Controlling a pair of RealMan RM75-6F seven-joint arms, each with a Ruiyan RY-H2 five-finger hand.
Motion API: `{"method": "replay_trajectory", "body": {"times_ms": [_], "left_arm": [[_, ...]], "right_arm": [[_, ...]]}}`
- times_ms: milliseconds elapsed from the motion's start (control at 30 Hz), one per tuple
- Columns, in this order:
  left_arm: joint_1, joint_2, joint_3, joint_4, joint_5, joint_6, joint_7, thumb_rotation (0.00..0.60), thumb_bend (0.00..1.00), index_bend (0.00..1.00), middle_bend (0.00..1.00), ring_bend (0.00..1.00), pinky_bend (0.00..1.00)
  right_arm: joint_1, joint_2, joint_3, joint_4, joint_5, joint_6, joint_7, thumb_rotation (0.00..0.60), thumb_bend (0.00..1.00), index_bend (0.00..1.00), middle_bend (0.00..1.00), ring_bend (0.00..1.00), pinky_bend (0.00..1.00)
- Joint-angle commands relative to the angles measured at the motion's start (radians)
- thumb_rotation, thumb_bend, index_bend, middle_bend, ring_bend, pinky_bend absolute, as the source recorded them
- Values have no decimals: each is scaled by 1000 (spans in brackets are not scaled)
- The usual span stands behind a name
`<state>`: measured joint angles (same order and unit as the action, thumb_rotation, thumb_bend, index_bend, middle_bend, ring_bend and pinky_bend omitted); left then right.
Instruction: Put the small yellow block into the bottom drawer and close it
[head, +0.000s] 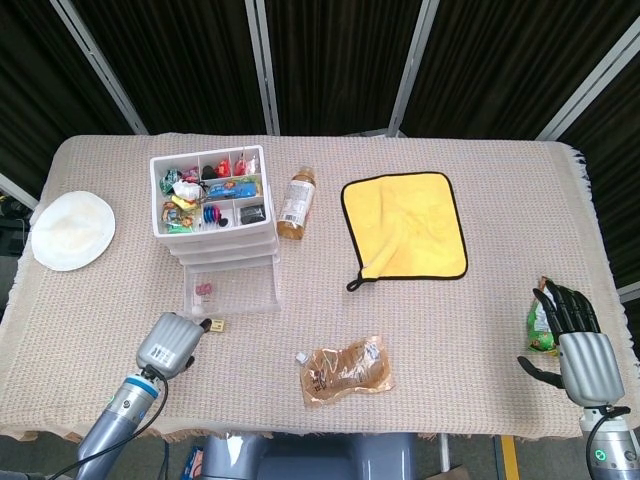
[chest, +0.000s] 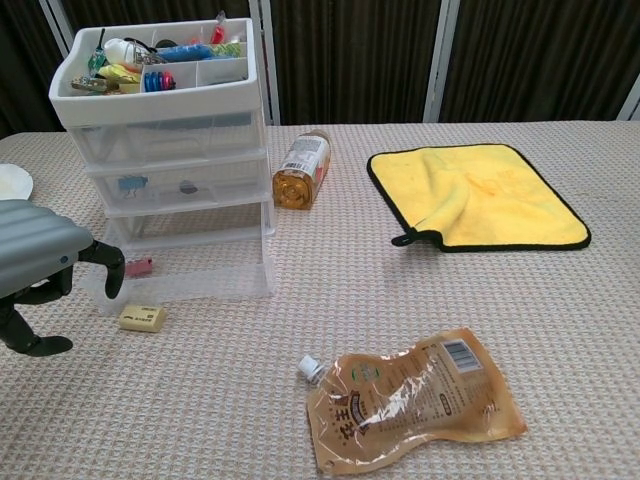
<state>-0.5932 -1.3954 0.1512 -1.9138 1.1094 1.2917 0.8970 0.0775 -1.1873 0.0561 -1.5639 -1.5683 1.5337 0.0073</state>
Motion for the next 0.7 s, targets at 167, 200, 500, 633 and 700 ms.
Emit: {"method": "replay_trajectory", "body": {"times_ms": [167, 200, 500, 633, 700], "left_arm": [[-36, -41, -25, 70, -28, -52, 97, 600, 276, 375, 1000, 929, 661], [-41, -49, -27, 81, -29, -56, 115, 600, 278, 364, 1000, 929, 662], [-62, -96, -41, 106, -117, -99, 205, 600, 291, 279, 1000, 929, 661], [-66, -108, -41, 108, -144, -101, 233, 600, 294, 269, 1000, 930, 662], [-67, -114, -41, 110, -153, -101, 240, 600, 298, 268, 1000, 930, 662]], "right_arm": [[1, 1, 1, 0, 1, -2, 2, 600, 53, 77, 0, 0, 0], [1, 1, 0, 0, 1, -2, 3, 600, 53, 77, 0, 0, 0], [1, 3, 1, 2, 1, -2, 11, 600, 53, 77, 0, 0, 0], [1, 4, 0, 2, 1, -3, 12, 600, 53, 77, 0, 0, 0], [1, 4, 0, 1, 1, -4, 12, 600, 53, 77, 0, 0, 0]]}}
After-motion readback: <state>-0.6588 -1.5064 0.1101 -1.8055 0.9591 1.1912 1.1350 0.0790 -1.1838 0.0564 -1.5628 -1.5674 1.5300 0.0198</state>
